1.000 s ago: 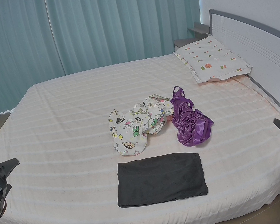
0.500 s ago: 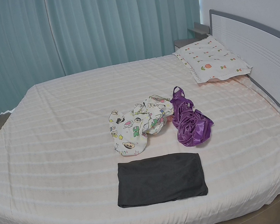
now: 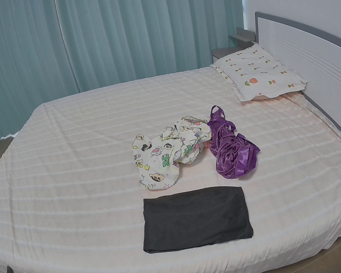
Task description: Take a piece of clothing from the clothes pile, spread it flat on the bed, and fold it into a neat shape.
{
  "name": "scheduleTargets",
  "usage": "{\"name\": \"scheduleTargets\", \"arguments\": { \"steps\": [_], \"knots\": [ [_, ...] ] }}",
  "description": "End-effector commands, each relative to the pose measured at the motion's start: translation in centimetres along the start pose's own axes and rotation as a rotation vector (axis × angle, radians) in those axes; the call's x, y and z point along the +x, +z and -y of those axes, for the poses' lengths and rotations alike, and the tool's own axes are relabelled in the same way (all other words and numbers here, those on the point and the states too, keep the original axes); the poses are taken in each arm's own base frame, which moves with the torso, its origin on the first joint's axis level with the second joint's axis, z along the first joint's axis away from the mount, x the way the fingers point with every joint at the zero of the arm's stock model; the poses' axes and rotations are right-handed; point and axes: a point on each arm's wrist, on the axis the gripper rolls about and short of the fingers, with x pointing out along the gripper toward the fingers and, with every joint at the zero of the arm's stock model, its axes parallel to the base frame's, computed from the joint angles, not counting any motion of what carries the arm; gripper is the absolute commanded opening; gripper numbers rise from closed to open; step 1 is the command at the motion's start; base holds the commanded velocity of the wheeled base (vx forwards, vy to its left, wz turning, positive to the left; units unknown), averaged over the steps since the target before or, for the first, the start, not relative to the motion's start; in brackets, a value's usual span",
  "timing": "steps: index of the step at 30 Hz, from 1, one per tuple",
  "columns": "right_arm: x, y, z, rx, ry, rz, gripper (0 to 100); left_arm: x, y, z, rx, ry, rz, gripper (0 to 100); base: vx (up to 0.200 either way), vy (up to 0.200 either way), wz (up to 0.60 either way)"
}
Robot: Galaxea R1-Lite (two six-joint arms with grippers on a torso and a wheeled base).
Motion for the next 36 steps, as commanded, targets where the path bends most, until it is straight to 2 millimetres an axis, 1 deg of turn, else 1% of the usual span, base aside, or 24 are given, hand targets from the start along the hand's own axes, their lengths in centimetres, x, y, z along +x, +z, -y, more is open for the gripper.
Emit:
{"name": "scheduleTargets", "arguments": {
  "steps": [1,9,10,11,14,23,30,36],
  "knots": [
    [0.16,-0.68,-0.07,-0.004,0.013,0.022,100,0.11,-0.78,0.02,0.026,-0.036,-0.035,100,0.000,0.000,0.00],
    [0.16,-0.68,-0.07,0.004,0.010,0.017,100,0.03,-0.83,0.20,0.090,-0.154,-0.041,100,0.000,0.000,0.00],
    [0.16,-0.68,-0.06,0.003,0.013,0.018,100,-0.09,-0.87,0.15,0.094,-0.207,-0.031,100,0.000,0.000,0.00],
    [0.15,-0.67,-0.07,0.004,0.010,0.021,100,-0.46,-1.28,0.02,0.100,-0.298,-0.019,100,0.000,0.000,0.00],
    [0.15,-0.68,-0.07,0.004,0.010,0.019,100,-0.69,-1.74,0.05,0.154,-0.363,-0.039,100,0.000,0.000,0.00],
    [0.15,-0.67,-0.07,0.005,0.010,0.021,100,-0.66,-1.67,0.05,0.153,-0.354,-0.031,100,0.000,0.000,0.00],
    [0.21,-0.74,-0.07,0.007,0.010,0.027,100,-0.63,-1.62,-0.02,0.105,-0.317,-0.033,100,0.000,0.000,0.00],
    [0.21,-0.74,-0.06,0.011,0.009,0.027,100,-0.63,-1.61,-0.03,0.104,-0.309,-0.031,100,0.000,0.000,0.00]
  ]
}}
